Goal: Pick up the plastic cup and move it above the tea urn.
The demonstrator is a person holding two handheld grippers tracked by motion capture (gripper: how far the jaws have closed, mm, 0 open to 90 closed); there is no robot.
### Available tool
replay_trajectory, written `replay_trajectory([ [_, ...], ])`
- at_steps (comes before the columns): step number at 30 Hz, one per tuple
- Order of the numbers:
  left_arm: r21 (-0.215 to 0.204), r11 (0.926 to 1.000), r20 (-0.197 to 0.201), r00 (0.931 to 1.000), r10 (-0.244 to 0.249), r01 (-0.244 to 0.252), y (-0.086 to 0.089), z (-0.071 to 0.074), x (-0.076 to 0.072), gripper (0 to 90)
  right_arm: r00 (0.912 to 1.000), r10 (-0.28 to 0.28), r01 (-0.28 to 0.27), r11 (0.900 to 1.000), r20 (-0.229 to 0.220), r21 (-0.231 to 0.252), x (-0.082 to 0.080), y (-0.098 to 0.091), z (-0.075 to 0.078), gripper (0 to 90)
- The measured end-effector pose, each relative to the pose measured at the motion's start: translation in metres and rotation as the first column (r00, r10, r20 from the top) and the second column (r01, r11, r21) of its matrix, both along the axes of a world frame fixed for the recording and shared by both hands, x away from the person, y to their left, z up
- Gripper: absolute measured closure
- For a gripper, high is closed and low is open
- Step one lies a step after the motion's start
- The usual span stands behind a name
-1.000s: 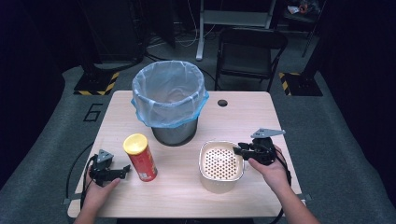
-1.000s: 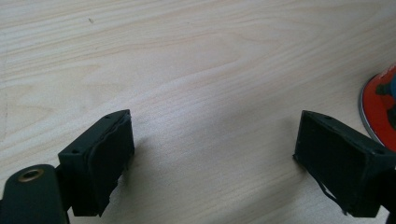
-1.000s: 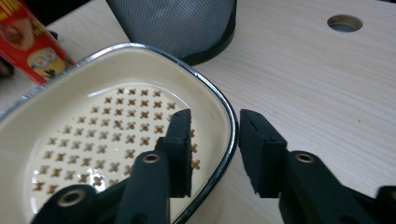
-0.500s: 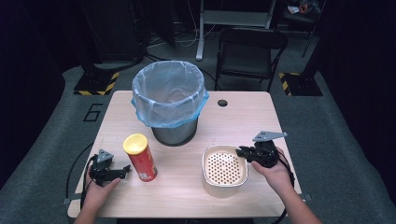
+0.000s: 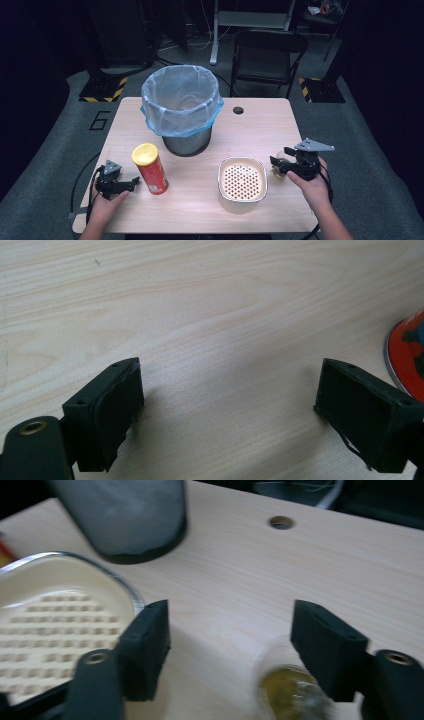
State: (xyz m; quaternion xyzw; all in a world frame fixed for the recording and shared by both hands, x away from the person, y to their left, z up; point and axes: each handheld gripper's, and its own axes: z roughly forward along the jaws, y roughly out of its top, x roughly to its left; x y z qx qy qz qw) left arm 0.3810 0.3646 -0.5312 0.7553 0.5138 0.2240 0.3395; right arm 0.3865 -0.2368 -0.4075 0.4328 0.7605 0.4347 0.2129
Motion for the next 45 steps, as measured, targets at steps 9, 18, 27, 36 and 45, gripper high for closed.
replay_trajectory([
  [9, 0.001, 1.0000, -0.001, 1.0000, -0.001, 0.001, 0.000, 0.000, 0.000, 11.4, 0.9935, -0.106, 0.103, 0.9926, -0.042, -0.065, 0.013, -0.022, -0.036, 13.0],
  [18, 0.000, 1.0000, 0.000, 1.0000, 0.000, 0.000, 0.000, 0.000, 0.000, 11.4, 0.9916, -0.108, 0.102, 0.9913, -0.071, -0.084, 0.020, -0.020, -0.065, 14.0],
  [27, 0.000, 1.0000, 0.000, 1.0000, 0.000, 0.000, 0.000, 0.000, 0.000, 11.4, 0.9873, -0.143, 0.137, 0.9872, -0.070, -0.082, 0.027, -0.016, -0.077, 24.7],
  [36, 0.000, 1.0000, 0.000, 1.0000, 0.000, 0.000, 0.000, 0.000, 0.000, 11.4, 0.9919, -0.125, 0.123, 0.9891, -0.021, -0.080, 0.023, -0.017, -0.077, 29.9],
  [45, 0.000, 1.0000, 0.000, 1.0000, 0.000, 0.000, 0.000, 0.000, 0.000, 11.3, 0.9978, -0.065, 0.066, 0.9954, 0.015, -0.069, 0.024, -0.023, -0.080, 32.1],
])
